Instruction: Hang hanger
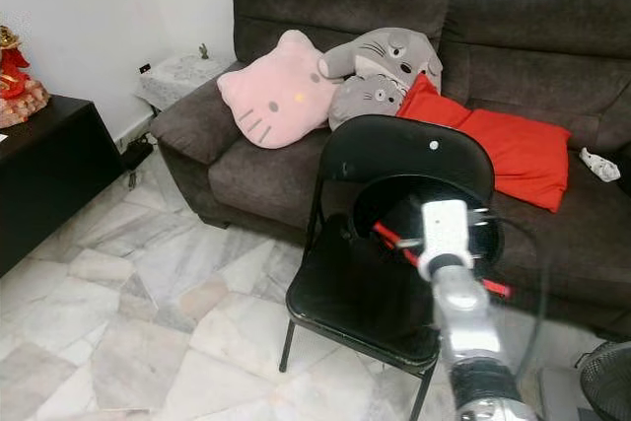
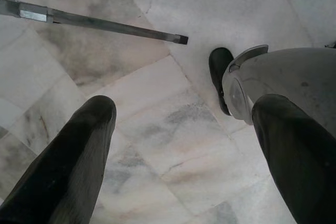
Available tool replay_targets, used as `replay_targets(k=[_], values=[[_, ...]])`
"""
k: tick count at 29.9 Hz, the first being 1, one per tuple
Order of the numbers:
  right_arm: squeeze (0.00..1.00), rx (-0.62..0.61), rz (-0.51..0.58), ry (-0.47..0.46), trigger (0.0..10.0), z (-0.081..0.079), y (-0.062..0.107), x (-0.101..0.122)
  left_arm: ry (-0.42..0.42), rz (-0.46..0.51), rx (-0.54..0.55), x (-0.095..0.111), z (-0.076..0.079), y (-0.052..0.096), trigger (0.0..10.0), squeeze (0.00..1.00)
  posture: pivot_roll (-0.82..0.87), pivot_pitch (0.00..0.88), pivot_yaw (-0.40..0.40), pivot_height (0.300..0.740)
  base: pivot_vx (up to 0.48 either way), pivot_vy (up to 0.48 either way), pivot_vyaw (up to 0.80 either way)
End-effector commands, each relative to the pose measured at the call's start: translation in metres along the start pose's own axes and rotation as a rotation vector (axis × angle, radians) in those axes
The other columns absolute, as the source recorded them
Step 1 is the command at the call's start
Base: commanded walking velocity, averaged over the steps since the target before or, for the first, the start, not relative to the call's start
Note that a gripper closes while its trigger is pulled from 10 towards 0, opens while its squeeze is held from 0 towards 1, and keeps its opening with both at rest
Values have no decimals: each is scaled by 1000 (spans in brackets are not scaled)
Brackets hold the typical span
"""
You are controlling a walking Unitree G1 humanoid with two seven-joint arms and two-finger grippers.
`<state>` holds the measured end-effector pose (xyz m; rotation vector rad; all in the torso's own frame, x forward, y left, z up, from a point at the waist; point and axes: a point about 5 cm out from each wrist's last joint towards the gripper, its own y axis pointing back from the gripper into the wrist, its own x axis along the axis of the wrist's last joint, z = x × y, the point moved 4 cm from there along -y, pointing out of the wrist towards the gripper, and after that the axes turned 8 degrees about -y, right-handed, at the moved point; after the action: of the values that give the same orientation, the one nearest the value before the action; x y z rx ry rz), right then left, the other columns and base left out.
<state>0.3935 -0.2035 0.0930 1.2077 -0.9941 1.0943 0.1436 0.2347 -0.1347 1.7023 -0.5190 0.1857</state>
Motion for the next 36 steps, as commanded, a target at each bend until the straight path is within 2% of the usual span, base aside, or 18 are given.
replay_targets(k=[1, 9, 15, 16, 18, 20, 21, 22, 23, 24, 25, 26, 28, 29, 30, 32, 33, 36], values=[[0, 2, -1, 16, 0, -1, -2, 2, -11, -25, 29, -9, -22, 3, 10000, 0, -21, 0, 51, 740, 0, 0, 0], [0, -25, 34, -6, 0, 2, -2, 6, -7, -41, 56, -22, -47, 10, 10000, 0, -22, 0, 50, 740, 0, 0, 0], [0, -77, 59, -88, 0, 7, 2, 10, -15, -38, 21, -23, -16, 6, 10000, 0, -25, 0, 52, 740, 0, 0, 0], [0, -84, 48, -87, 1412, 7, 3, 6, -16, -36, 13, -21, -10, 5, 10000, 0, -27, 0, 52, 740, 0, 0, 0], [0, -96, 34, -91, 1255, 9, 4, 1, -19, -34, 7, -19, -3, 4, 10000, 0, -26, 0, 51, 740, 0, 0, 0], [0, -131, 22, -94, 3725, 14, 5, -4, -23, -29, -1, -15, 8, 2, 10000, 0, -22, 0, 50, 740, 0, 0, 0], [0, -158, 23, -119, 3804, 18, 6, -5, -24, -25, -6, -11, 14, 1, 10000, 0, -22, 0, 50, 740, 0, 0, 0], [0, -183, 40, -138, 0, 23, 7, -3, -24, -21, -10, -8, 19, 0, 10000, 0, -22, 0, 49, 740, 0, 0, 0], [0, -216, 65, -163, 196, 29, 8, 1, -24, -17, -14, -4, 24, 0, 10000, 0, -20, 0, 48, 740, 0, 0, 0], [0, -233, 75, -175, 1373, 32, 9, 3, -25, -14, -16, -2, 26, -1, 10000, 0, -20, 0, 48, 740, 0, 0, 0], [0, -242, 78, -182, 1373, 34, 10, 4, -25, -13, -16, -1, 27, -1, 10000, 0, -20, 0, 48, 740, 0, 0, 0], [0, -262, 76, -193, 4588, 39, 12, 4, -25, -10, -16, 2, 29, -2, 10000, 0, -25, 0, 49, 740, 0, 0, 0], [0, -267, 74, -215, 2431, 40, 15, 2, -27, -7, -13, 6, 27, -2, 10000, 0, -24, 0, 50, 740, 0, 0, 0], [0, -271, 76, -222, 2431, 40, 16, 1, -27, -6, -11, 7, 26, -3, 10000, 0, -25, 0, 51, 740, 0, 0, 0], [0, -267, 69, -222, 4000, 38, 18, -2, -27, -3, -8, 9, 23, -3, 10000, 0, -25, 0, 50, 740, 0, 0, 0], [0, -265, 66, -220, 4000, 38, 18, -2, -28, -3, -7, 10, 23, -3, 10000, 0, -25, 0, 50, 740, 0, 0, 0], [0, -261, 51, -216, 10000, 35, 19, -8, -27, -2, 4, 11, 14, -3, 10000, 0, -24, 0, 51, 740, 0, 0, 0], [0, -264, 43, -217, 10000, 36, 18, -11, -28, -1, 12, 12, 6, -3, 10000, 0, -22, 0, 50, 740, 0, 0, 0]])
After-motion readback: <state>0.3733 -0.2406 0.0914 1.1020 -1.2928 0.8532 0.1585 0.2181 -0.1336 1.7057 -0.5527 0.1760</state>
